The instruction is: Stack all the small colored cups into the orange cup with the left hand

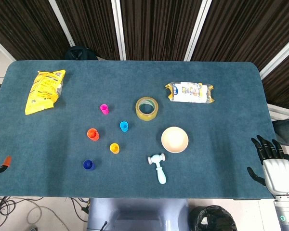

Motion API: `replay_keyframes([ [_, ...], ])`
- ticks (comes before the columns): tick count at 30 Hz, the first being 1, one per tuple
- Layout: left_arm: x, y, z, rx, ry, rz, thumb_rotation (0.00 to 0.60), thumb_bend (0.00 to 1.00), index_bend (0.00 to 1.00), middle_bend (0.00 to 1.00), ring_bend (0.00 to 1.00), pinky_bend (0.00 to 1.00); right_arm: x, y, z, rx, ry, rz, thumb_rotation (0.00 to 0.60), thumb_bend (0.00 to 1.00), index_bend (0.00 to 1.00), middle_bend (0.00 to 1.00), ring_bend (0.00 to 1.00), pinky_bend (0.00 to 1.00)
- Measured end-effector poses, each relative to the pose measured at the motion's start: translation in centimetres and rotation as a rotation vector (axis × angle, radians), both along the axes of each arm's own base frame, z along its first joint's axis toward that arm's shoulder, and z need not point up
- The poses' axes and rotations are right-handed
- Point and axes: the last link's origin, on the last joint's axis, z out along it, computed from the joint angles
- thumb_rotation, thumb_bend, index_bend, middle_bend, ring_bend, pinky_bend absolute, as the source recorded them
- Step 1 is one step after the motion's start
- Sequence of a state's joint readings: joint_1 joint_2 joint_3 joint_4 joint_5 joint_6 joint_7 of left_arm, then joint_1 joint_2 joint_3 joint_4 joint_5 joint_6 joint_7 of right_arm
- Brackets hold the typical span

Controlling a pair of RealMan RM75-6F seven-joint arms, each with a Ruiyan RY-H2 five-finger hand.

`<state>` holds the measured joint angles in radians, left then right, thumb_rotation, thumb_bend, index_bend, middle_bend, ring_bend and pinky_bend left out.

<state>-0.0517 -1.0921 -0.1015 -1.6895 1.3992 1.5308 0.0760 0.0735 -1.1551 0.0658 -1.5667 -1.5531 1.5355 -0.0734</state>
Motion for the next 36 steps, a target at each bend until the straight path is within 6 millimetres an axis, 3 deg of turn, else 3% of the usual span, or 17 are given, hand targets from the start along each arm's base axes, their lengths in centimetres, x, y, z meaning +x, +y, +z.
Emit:
replay_keyframes([
  [36,0.6,0.2,-1.3,-0.095,-0.004,-0.053,0.600,0.19,0.04,0.03,0.00,0.00,0.0,0.0,0.5,-0.022,-0.007,-0.006,0.600,0.32,0.09,0.08,0.13,0.08],
])
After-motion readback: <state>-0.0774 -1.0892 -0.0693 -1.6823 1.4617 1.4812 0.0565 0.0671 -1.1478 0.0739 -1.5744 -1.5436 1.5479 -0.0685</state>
